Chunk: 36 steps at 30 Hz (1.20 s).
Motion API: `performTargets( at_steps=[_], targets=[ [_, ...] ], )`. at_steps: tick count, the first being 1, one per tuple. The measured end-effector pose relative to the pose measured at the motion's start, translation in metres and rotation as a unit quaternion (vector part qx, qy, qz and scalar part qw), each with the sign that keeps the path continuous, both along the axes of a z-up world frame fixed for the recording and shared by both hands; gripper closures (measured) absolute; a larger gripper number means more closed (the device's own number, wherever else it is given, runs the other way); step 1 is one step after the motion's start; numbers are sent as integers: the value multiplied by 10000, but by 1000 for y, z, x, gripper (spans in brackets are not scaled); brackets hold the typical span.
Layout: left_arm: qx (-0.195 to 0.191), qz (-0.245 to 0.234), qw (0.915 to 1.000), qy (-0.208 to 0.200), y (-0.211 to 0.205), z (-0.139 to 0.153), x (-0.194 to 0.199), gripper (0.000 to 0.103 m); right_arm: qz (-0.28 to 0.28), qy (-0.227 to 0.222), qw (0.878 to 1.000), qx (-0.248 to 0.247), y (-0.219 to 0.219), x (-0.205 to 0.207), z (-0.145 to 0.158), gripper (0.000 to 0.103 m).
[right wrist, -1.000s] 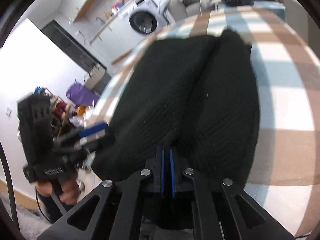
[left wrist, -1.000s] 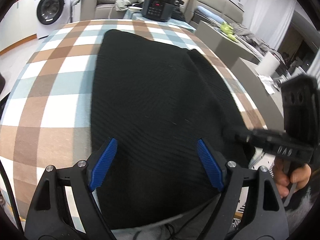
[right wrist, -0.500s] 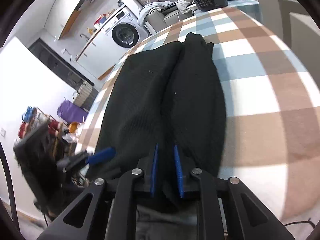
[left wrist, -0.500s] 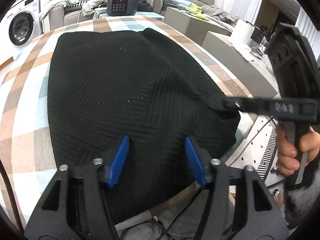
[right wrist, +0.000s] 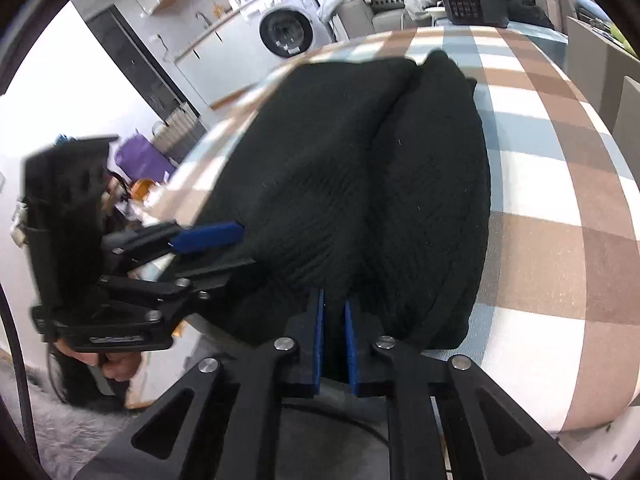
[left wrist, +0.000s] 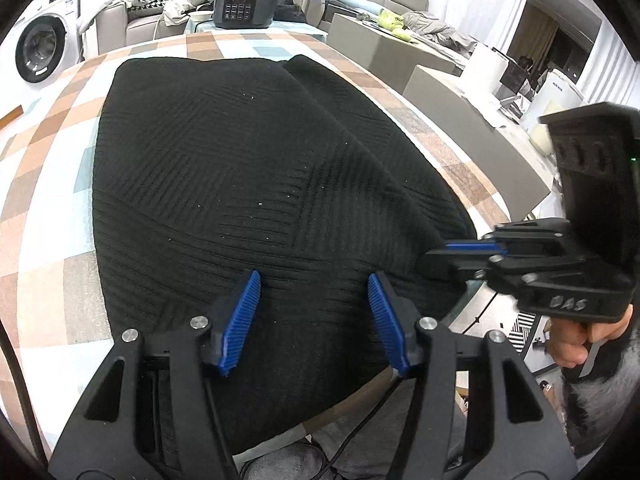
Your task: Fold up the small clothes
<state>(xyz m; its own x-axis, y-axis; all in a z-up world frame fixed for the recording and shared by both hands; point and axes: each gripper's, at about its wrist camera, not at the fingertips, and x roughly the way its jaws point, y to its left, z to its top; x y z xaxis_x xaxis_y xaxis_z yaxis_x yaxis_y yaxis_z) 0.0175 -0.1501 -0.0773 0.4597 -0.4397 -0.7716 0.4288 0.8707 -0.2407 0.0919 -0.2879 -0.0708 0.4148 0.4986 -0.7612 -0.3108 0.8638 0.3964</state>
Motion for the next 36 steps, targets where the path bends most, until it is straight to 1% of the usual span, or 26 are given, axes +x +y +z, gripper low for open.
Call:
performTargets(
  at_steps=[2,4,5,6,7,9,12,13,15,16,17,18,19,20,21,23,24,25,27,28,31,32,33,36],
  targets=[
    [-23,24,10000,1,2,3,0,49,-8,-49,9999,93,-3,-5,8,95],
    [25,-12,10000,-26,2,3,-1,49,8,-21,10000,-26,-1,-9,9,95],
    [66,-11,10000,-26,1,2,0,49,14,132,9997,-187,1,-7,2,95],
    [85,-12,10000,-13,1,2,0,49,4,233,9994,-248,2,-5,-3,95],
    [77,-10,10000,-18,2,3,0,49,-41,288,9994,-172,0,-1,-5,95],
    [4,51,10000,-79,5,8,1,49,-128,259,9995,129,-5,3,-1,90],
    [-181,153,9996,-135,6,16,14,49,-427,18,9982,425,-11,18,6,86],
    [-245,148,9995,-139,5,17,19,49,-524,3,9975,477,-12,24,5,83],
    [-426,118,9990,-7,-2,16,37,49,-674,175,9959,580,-10,38,-4,82],
    [-478,128,9987,109,-6,15,47,49,-650,238,9952,692,-8,42,-8,82],
    [-521,112,9984,191,-9,14,54,49,-655,221,9947,760,-5,45,-10,82],
    [-551,83,9982,236,-14,13,61,49,-652,152,9951,728,-2,44,-11,82],
    [-583,70,9979,283,-16,12,66,49,-655,22,9957,656,0,43,-9,86],
    [-619,77,9975,337,-18,11,69,49,-667,-111,9959,604,2,41,-8,98],
    [-685,119,9968,385,-19,12,72,49,-694,-170,9954,641,2,39,-7,98],
    [-803,202,9960,339,-18,15,74,49,-827,-386,9930,751,-3,32,0,98],
    [-766,227,9964,300,-17,18,73,49,-928,-462,9920,717,-4,30,3,99],
    [-760,237,9965,256,-16,20,72,49,-1006,-422,9920,635,-6,30,2,99],
    [-727,270,9967,219,-14,20,73,49,-1011,-126,9940,405,-6,35,-9,98],
    [-667,280,9971,234,-14,18,75,49,-953,21,9946,418,-6,38,-13,98],
    [-467,356,9980,236,-15,12,79,49,-1015,44,9912,848,-14,46,-7,91],
    [-424,377,9981,247,-15,10,80,49,-1072,-3,9909,814,-14,51,-5,88],
    [-404,392,9981,255,-15,9,81,49,-1133,-27,9908,739,-13,58,-4,87],
    [-288,424,9984,244,-12,10,78,49,-1142,61,9906,753,-8,82,-7,87]
  ],
)
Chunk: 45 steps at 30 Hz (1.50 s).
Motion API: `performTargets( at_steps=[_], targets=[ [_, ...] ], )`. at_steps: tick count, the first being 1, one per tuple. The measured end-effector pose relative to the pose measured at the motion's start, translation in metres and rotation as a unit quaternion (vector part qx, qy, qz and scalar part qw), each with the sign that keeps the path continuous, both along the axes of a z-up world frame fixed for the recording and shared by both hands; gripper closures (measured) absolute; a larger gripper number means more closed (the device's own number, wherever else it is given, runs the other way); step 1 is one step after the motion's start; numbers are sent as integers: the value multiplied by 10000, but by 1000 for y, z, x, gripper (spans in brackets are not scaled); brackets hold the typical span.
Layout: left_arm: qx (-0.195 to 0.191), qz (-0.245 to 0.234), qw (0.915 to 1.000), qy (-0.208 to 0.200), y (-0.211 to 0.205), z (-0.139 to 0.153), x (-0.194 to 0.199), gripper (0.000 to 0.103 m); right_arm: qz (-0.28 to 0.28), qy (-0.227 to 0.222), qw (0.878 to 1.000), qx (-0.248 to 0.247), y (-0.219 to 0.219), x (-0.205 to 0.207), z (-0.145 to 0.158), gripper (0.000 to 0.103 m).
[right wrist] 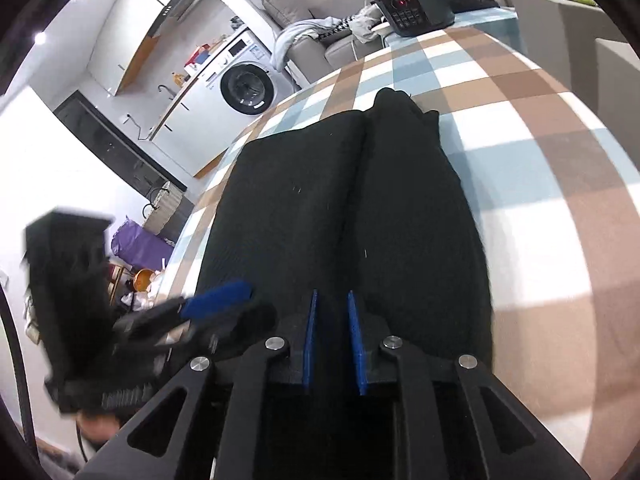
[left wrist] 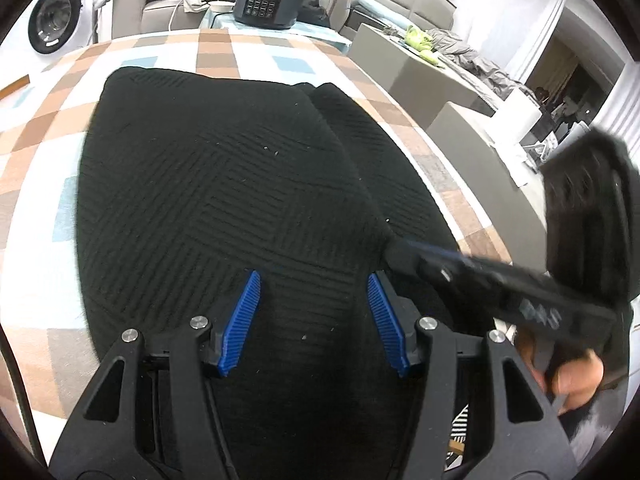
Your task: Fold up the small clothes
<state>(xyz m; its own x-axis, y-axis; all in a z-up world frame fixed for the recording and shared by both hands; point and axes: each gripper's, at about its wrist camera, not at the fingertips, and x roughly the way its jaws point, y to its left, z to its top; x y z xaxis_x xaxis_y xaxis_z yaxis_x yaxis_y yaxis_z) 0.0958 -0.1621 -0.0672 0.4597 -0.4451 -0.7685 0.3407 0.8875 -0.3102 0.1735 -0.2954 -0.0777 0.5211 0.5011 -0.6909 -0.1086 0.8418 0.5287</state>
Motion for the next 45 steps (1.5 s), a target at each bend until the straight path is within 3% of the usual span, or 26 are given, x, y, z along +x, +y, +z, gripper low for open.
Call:
performTargets(
  at_steps=[1,3,6,9,10,12,14,18,21,24,27,28,29,38,45],
  targets=[
    [32,-3,10000,-37,2,1,-2,49,32,-6,10000,-34,4,5,0,87],
    [72,74,9999,-95,10,5,-8,49,46,-71,9998,-158,11,14,3,97],
    [49,284,9995,-130,28,7,-13,49,-62,-431,9985,-346,9,10,15,98],
    [25,528,9986,-97,48,5,-15,49,-79,11,9975,-706,6,19,1,98],
    [53,598,9982,-83,54,4,-16,49,8,160,9980,-616,3,18,-2,98],
    [161,706,9973,-92,66,1,-22,49,93,107,9997,-212,-14,2,4,91],
    [175,784,9967,-64,81,-1,-30,49,153,18,9997,-192,-29,-19,11,76],
    [229,879,9959,11,99,-7,-48,49,40,-32,9992,-408,-53,-61,19,73],
    [151,884,9958,198,106,-15,-57,49,-153,114,9983,-542,-64,-68,14,63],
    [7,889,9956,298,110,-22,-64,49,-95,220,9989,-397,-59,-69,1,64],
    [-189,939,9952,192,113,-24,-67,51,-18,280,9980,-564,-47,-66,-8,80],
    [-222,957,9950,170,113,-24,-67,55,-45,244,9980,-584,-44,-65,-9,83],
    [-241,975,9948,156,112,-25,-66,66,-25,256,9980,-579,-43,-64,-8,86],
    [-112,1261,9918,185,125,-23,-57,67,259,335,9979,-497,-18,-60,-9,87],
    [-52,1205,9927,17,122,-23,-50,68,49,155,9985,-530,-17,-56,-10,87]
  ],
)
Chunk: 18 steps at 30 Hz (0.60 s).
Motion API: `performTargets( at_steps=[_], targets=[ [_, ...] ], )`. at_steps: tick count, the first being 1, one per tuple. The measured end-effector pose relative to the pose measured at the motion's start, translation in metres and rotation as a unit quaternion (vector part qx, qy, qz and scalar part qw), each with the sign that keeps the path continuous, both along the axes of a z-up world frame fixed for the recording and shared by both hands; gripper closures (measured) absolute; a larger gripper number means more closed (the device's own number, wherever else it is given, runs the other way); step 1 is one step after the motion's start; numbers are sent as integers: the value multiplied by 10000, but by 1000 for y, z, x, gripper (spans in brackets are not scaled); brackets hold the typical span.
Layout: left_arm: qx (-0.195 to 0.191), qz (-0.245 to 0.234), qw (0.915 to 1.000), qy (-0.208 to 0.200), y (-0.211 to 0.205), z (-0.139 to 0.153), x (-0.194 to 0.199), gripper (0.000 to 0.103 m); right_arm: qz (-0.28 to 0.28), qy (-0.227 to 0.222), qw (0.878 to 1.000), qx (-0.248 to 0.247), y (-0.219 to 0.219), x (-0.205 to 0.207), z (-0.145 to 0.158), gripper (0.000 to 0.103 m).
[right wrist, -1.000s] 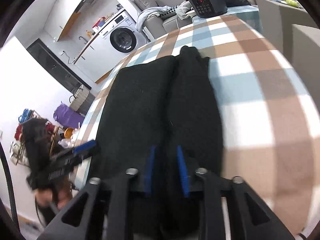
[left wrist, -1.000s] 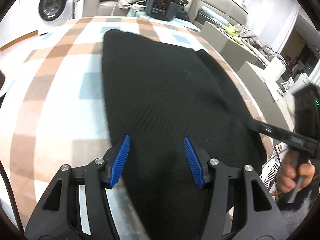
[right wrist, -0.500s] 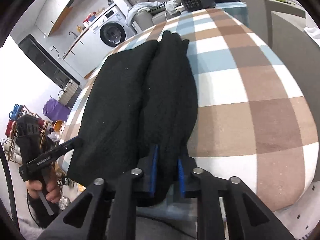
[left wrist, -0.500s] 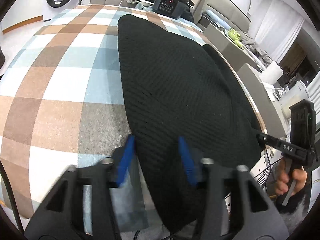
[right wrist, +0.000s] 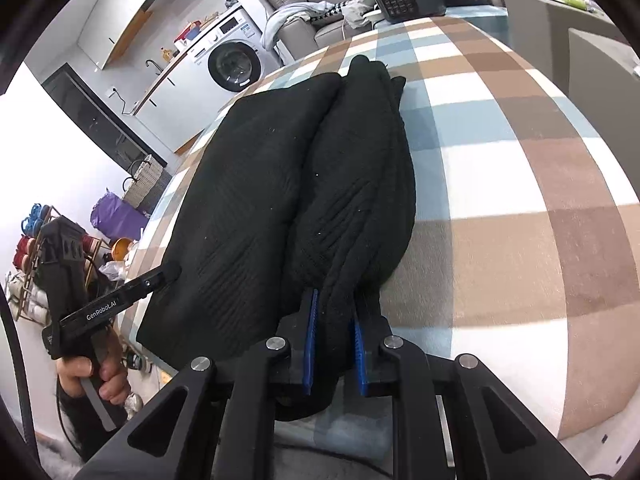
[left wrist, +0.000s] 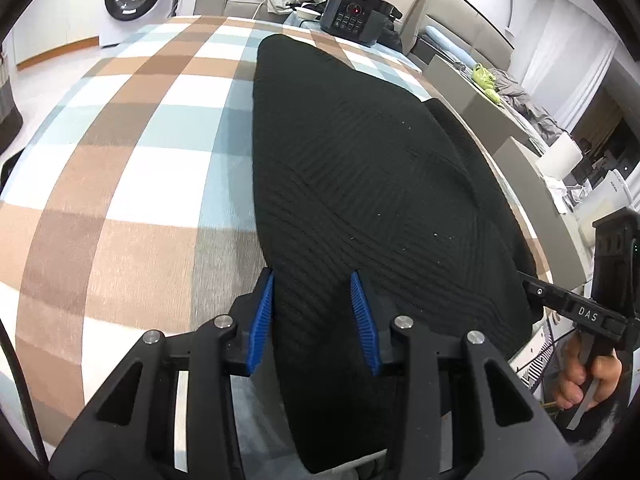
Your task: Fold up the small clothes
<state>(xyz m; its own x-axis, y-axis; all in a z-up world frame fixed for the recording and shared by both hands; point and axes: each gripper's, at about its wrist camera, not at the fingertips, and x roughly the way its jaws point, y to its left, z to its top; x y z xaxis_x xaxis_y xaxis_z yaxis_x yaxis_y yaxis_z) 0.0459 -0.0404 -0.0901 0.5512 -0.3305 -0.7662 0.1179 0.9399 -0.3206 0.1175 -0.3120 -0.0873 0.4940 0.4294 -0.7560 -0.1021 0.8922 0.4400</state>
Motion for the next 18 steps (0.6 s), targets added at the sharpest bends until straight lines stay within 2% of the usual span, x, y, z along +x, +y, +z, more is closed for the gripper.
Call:
performTargets(
  at_steps=[13,18],
  targets=[
    [126,232,9996,-96,4,7,87,68,-242,-46,9994,245,5,70,-4,87],
    [-30,370,9993,-60,16,7,79,67,-356,61,9989,284,-14,53,4,84]
  ],
)
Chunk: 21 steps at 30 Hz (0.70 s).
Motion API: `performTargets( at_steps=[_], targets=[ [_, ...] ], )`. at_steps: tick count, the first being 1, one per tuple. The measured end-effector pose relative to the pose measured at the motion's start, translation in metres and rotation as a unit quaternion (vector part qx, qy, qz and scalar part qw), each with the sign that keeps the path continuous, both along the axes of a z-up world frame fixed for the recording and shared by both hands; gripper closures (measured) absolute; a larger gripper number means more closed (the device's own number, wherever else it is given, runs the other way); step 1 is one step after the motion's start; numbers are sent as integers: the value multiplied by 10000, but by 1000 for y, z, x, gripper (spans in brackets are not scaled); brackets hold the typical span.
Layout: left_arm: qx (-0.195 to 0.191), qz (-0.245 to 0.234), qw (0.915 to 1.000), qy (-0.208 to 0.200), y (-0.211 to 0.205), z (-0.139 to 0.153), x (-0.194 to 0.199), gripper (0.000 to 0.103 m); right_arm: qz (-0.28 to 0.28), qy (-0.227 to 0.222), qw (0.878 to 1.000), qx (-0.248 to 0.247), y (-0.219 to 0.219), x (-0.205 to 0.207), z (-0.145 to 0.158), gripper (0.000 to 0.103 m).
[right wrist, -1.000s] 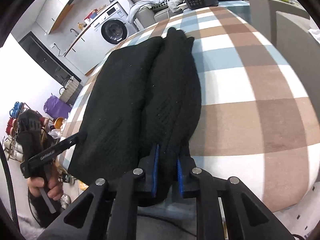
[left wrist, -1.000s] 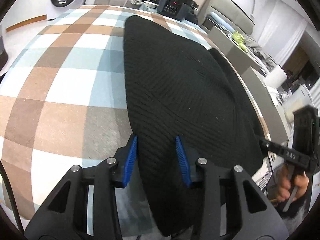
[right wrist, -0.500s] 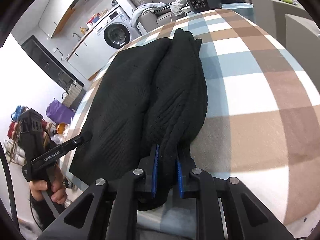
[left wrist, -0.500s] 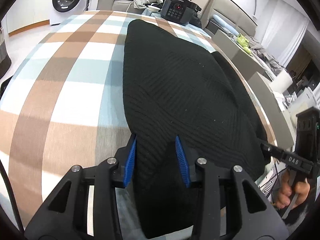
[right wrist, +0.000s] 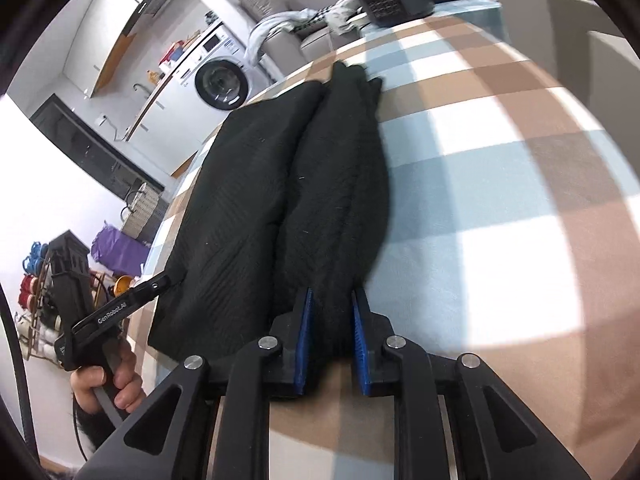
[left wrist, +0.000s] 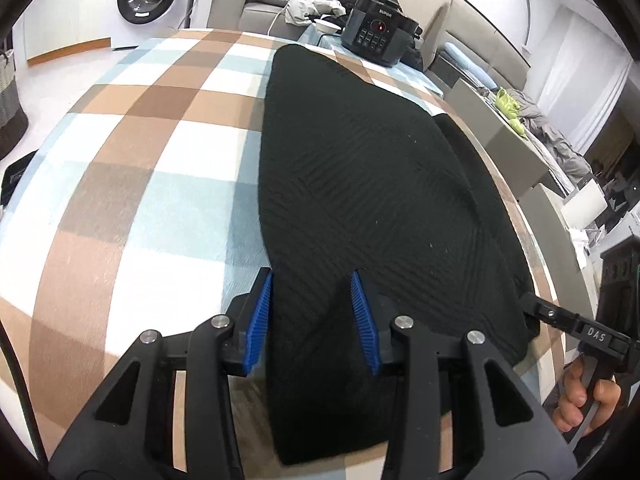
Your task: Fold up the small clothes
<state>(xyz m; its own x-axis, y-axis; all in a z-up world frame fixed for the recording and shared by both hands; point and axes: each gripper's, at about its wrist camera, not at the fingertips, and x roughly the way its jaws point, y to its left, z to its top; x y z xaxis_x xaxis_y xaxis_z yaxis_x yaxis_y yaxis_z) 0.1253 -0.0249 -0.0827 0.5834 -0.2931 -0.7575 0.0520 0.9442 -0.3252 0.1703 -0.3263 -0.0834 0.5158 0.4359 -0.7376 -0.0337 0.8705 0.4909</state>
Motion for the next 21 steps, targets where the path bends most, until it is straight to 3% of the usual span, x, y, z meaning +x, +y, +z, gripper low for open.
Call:
performTargets(
  at_steps=[4,8,13,16,18,19,21],
  targets=[
    [-98,88,9999,13,9,-1,-15,67,23,17,9999,123,-8,-25,6,84],
    [-94,40,9999,-9,9,1,-24,67,278,57,9988,389,2,-30,3,73],
    [-36,2,10000,-25,8,4,-38,67,621,5,9978,225,16,-31,7,72],
    [-59,-21,10000,-27,6,4,-43,67,740,-173,9968,-228,24,-31,8,72],
    [-33,-25,10000,-17,3,3,-42,67,675,-268,9967,-351,27,-22,4,77],
    [-23,-27,10000,-5,2,3,-42,67,611,-300,9971,-344,27,-17,3,90],
    [-3,-49,10000,-29,1,5,-44,67,421,-311,9984,-214,21,-12,4,94]
  ],
)
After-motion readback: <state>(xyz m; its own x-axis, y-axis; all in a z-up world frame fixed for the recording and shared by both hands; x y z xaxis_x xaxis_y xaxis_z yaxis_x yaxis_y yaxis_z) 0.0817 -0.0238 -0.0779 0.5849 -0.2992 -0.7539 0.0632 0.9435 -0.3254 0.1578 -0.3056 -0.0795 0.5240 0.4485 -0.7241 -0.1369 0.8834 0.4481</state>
